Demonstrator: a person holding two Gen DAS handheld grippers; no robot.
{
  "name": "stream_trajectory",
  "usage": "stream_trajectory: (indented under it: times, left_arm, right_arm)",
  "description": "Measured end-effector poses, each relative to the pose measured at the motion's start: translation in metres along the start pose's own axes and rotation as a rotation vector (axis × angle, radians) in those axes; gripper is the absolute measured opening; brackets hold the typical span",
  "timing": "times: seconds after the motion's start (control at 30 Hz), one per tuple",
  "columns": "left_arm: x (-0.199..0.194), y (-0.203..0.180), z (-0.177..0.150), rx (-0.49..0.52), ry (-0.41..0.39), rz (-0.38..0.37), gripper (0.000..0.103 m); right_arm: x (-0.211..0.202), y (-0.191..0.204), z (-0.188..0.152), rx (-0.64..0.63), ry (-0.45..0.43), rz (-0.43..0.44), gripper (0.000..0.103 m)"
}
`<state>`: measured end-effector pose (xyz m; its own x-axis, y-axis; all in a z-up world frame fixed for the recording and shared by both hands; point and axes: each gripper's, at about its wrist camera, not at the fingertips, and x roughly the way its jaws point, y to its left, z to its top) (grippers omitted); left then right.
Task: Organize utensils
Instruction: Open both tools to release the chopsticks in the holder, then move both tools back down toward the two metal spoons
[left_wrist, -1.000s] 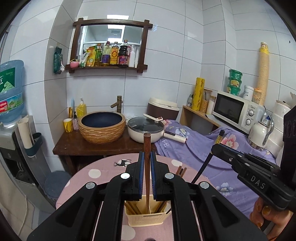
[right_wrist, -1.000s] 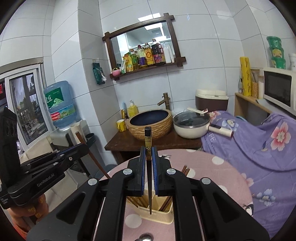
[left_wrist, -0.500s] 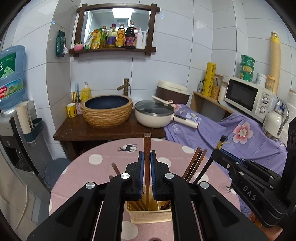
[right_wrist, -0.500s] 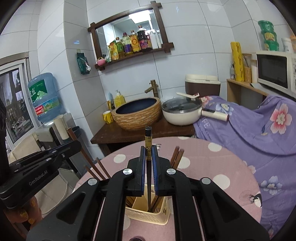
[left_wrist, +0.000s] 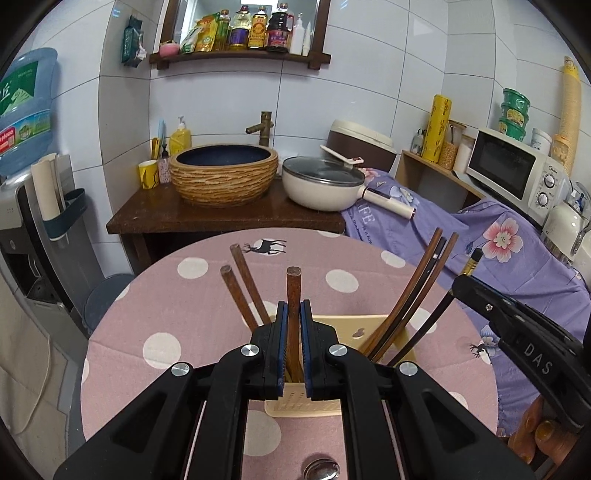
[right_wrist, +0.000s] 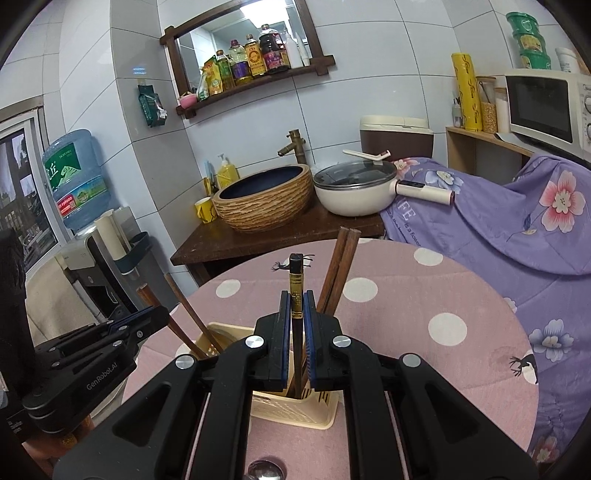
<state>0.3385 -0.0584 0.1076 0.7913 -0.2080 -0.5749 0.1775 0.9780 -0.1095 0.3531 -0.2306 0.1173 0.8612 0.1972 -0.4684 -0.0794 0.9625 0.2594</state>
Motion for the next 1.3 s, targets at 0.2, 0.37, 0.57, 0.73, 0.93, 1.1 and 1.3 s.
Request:
stream_trajectory:
  times: [0.2,0.37,0.57,0.73,0.93,1.1,1.3]
  left_arm:
    - [-0.002,0.000,-0.003,0.008,-0.018,0.008,0.007]
    - [-0.015,-0.002,-0.008,0.015,-0.063,0.007,0.045]
    - [-0.045,-0.003,-0.028,0.057,-0.136,0.037,0.072]
    - [-0.054,0.005,-0.056,0.038,-0.089,0.053,0.079]
    - [-0.045,0.015,-0.108,0.024,0.032,0.098,0.079]
    - [-0.025,0.018,-0.159,-0.014,0.171,0.084,0.070]
    - [-0.005,0.012,-0.196,-0.052,0.292,0.056,0.055]
  right_arm:
    - [0.002,-0.002,-0.003,-0.006,-0.003,-0.006,0.008]
    - [-0.002,-0.001,-0.006,-0.018,-0.013,-0.008,0.030]
    - [-0.025,0.002,-0.017,-0.081,-0.087,-0.033,0.063]
    - [-0.047,-0.001,-0.035,-0.081,-0.102,-0.039,0.069]
    - [-0.052,-0.001,-0.072,-0.098,-0.002,-0.079,0.071]
    - [-0.045,-0.003,-0.120,-0.134,0.092,-0.122,0.071]
    - [-0.043,-0.014,-0.177,-0.142,0.184,-0.146,0.071]
